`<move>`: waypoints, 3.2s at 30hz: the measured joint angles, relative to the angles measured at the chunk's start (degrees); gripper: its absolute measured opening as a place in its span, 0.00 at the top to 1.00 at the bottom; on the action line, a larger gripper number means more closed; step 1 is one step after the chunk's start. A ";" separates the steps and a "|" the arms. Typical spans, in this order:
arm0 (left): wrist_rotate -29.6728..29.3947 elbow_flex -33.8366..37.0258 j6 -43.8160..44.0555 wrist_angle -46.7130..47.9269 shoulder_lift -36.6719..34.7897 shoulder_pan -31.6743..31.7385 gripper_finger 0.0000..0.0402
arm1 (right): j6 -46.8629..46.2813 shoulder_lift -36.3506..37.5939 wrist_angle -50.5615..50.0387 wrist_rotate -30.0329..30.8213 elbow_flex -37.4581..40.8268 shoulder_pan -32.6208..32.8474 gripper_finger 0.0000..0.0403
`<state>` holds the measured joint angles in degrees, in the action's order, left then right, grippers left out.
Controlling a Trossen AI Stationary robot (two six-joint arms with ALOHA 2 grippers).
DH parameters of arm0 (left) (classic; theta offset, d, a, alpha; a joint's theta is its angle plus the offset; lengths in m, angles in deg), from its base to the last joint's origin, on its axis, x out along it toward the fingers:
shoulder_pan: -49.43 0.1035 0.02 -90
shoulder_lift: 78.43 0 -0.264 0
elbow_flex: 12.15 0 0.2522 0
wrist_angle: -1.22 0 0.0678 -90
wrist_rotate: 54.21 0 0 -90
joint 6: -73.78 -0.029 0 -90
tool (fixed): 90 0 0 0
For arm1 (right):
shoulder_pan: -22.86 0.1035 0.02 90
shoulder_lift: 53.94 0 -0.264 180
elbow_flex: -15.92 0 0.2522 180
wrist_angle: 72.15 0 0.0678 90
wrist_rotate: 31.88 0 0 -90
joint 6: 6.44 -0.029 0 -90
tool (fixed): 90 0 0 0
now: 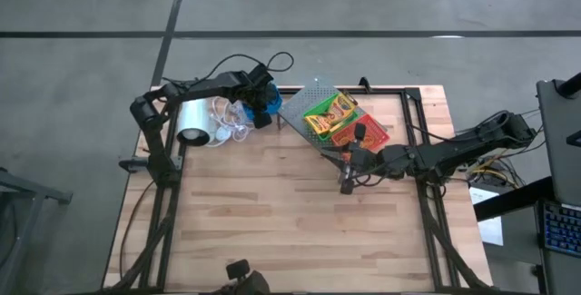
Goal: Pick & Place Office Desk Supplies
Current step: Put the blue bin on the shelf
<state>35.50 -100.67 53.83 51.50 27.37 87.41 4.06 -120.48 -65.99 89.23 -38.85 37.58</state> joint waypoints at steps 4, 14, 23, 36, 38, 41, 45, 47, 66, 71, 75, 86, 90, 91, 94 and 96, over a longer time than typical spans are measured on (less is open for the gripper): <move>-1.41 -1.10 -0.89 1.00 -1.62 0.00 0.98 | 0.00 0.01 0.00 0.00 0.02 0.00 0.83; -1.89 -1.03 -1.38 1.43 -9.99 -0.11 0.98 | 0.00 0.00 0.00 0.00 0.01 0.02 0.83; -1.83 -0.99 -8.09 1.52 -16.45 -0.22 0.97 | 0.00 0.01 0.00 0.00 0.02 0.01 0.83; 0.28 -1.03 -12.81 0.49 -21.22 -4.90 0.97 | 0.00 0.00 0.00 0.00 0.02 0.01 0.83; 0.28 -1.01 -10.49 0.71 -21.41 -6.53 0.97 | 0.00 0.01 0.00 0.00 0.01 0.00 0.83; 0.28 -1.54 -6.70 0.77 -21.69 -8.84 0.97 | 0.00 0.00 0.00 0.00 0.02 0.00 0.83; 0.08 -3.19 -0.77 0.80 -21.60 -11.28 0.97 | 0.00 0.02 0.00 0.00 0.02 0.00 0.83; 0.06 -3.39 1.14 0.80 -21.38 -12.23 0.97 | 0.00 0.01 0.00 0.00 0.02 0.01 0.83; -9.37 -15.51 12.31 14.31 -11.39 -16.42 0.98 | 0.00 0.01 0.00 0.00 0.02 0.00 0.83; -11.16 -23.59 12.94 18.87 -4.83 -16.91 0.98 | 0.00 0.00 0.00 0.00 0.02 0.00 0.83; -11.35 -29.91 15.99 21.48 -1.01 -16.91 0.98 | 0.00 0.02 0.01 0.01 0.02 0.02 0.83; -11.32 -38.54 19.02 26.55 6.02 -17.43 0.98 | 0.00 0.01 0.02 0.00 0.02 0.01 0.83; -11.32 -38.54 21.83 26.27 6.54 -17.44 0.98 | 0.00 0.00 0.00 0.00 0.01 0.01 0.83; -11.33 -38.54 22.53 26.20 6.54 -17.42 0.98 | 0.00 0.00 0.00 0.00 0.02 0.00 0.83; -11.32 -38.54 24.14 26.18 6.54 -17.49 0.98 | 0.00 0.02 0.00 0.00 0.01 0.00 0.83; -11.30 -38.54 24.51 26.16 6.54 -17.66 0.98 | 0.00 0.02 0.00 0.00 0.02 0.00 0.83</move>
<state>24.19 -139.21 78.34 77.66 33.91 69.75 4.06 -120.46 -65.99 89.23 -38.83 37.58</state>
